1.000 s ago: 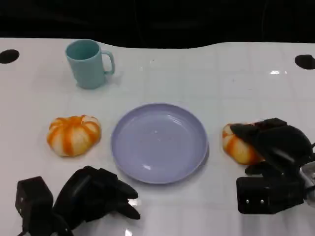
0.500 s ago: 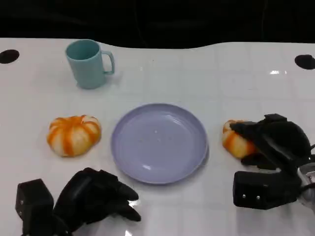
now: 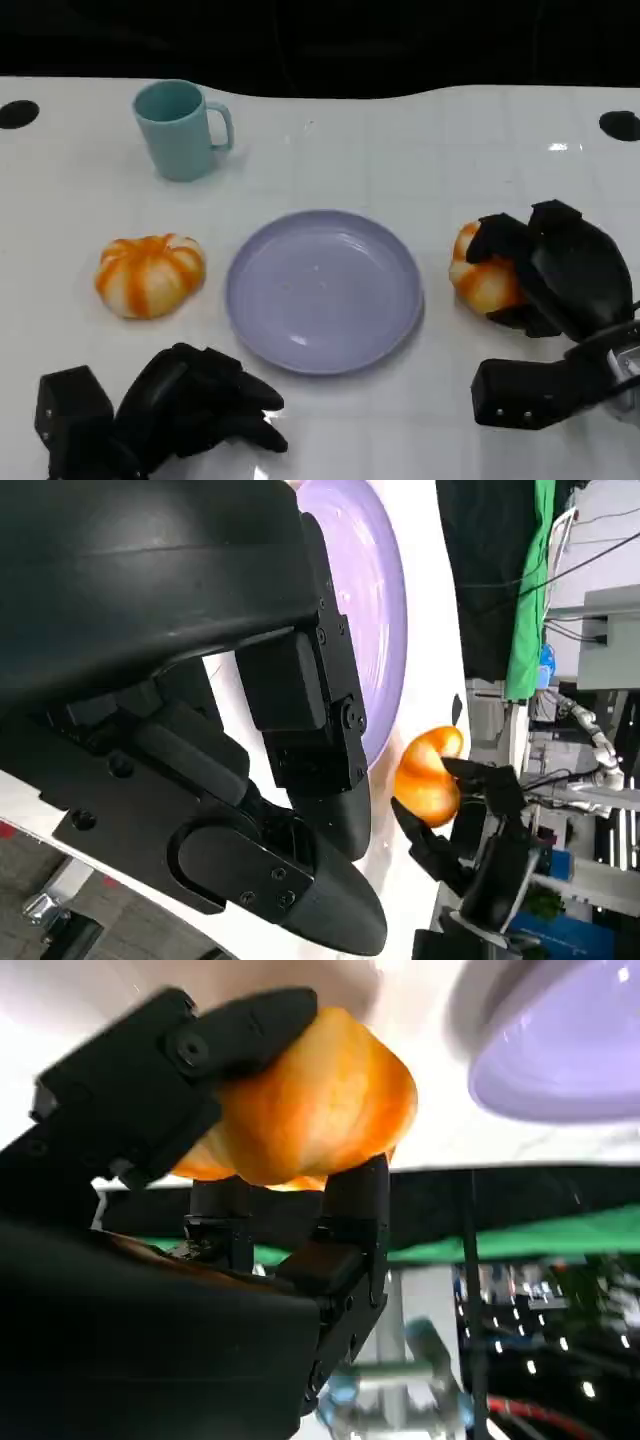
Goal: Grasp the bread from the table and place it into the plate.
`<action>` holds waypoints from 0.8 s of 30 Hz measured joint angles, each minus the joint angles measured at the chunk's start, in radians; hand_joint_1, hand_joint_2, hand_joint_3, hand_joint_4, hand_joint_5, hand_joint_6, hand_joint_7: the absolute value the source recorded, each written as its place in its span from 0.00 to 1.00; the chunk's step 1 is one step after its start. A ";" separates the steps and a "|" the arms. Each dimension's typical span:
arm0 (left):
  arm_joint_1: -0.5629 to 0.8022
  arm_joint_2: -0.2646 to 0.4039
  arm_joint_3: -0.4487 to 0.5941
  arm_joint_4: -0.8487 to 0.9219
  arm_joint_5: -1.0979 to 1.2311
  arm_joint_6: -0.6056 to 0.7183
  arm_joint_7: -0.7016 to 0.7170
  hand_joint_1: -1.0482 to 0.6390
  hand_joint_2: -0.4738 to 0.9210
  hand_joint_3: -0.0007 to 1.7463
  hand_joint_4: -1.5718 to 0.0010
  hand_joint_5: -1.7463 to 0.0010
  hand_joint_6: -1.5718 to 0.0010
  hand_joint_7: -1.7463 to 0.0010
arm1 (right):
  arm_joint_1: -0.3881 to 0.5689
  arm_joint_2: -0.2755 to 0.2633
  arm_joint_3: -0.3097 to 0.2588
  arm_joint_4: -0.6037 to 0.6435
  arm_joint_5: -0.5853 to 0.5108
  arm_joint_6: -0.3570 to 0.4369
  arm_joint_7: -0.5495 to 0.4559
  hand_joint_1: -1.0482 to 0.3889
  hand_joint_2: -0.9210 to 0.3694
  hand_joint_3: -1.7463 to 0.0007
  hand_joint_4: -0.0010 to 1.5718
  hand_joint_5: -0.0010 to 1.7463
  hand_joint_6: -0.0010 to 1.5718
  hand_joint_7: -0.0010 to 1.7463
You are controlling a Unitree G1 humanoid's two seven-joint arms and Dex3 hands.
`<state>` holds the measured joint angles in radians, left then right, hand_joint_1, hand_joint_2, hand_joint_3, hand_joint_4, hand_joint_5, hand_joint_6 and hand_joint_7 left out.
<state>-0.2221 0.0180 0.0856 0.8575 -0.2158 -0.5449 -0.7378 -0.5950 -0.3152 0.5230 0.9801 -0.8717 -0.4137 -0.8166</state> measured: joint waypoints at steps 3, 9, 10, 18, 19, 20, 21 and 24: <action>0.000 0.000 0.000 0.000 0.000 0.000 0.000 0.00 0.91 0.00 0.00 0.86 0.01 1.00 | 0.000 0.000 0.000 -0.014 0.004 -0.032 -0.029 0.67 0.51 0.31 0.61 1.00 0.45 1.00; -0.001 0.000 0.000 0.007 0.000 0.000 0.000 0.00 0.91 0.00 0.00 0.86 0.01 1.00 | 0.000 0.002 -0.029 -0.110 0.058 -0.097 -0.001 0.66 0.52 0.21 0.61 1.00 0.46 1.00; -0.001 -0.001 0.000 0.007 0.000 0.000 0.000 0.00 0.91 0.00 0.00 0.86 0.01 1.00 | 0.001 0.002 -0.031 -0.127 0.068 -0.106 0.018 0.66 0.52 0.21 0.61 1.00 0.46 1.00; -0.002 -0.001 0.000 0.009 0.000 -0.002 0.000 0.00 0.91 0.00 0.01 0.86 0.01 1.00 | 0.009 0.050 -0.055 -0.254 0.177 -0.151 0.237 0.67 0.55 0.15 0.62 1.00 0.52 0.91; -0.002 -0.001 0.000 0.009 -0.001 -0.002 0.000 0.00 0.92 0.00 0.01 0.86 0.01 1.00 | 0.009 0.062 -0.057 -0.267 0.189 -0.151 0.273 0.67 0.54 0.14 0.62 1.00 0.53 0.90; -0.002 -0.001 0.000 0.009 -0.002 -0.002 0.000 0.00 0.92 0.00 0.01 0.86 0.02 1.00 | 0.009 0.076 -0.057 -0.278 0.203 -0.150 0.307 0.67 0.54 0.14 0.62 1.00 0.53 0.90; -0.002 -0.001 -0.001 0.009 -0.002 -0.002 0.000 0.00 0.92 0.00 0.01 0.86 0.02 1.00 | 0.009 0.093 -0.057 -0.285 0.209 -0.151 0.332 0.67 0.54 0.14 0.63 1.00 0.53 0.90; -0.002 -0.001 -0.001 0.009 -0.003 -0.003 -0.001 0.00 0.92 0.00 0.02 0.86 0.02 1.00 | 0.008 0.129 -0.056 -0.289 0.212 -0.159 0.369 0.67 0.53 0.14 0.64 1.00 0.53 0.92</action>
<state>-0.2237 0.0173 0.0844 0.8665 -0.2192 -0.5476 -0.7392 -0.5872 -0.1861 0.4669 0.6908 -0.6592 -0.5724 -0.4472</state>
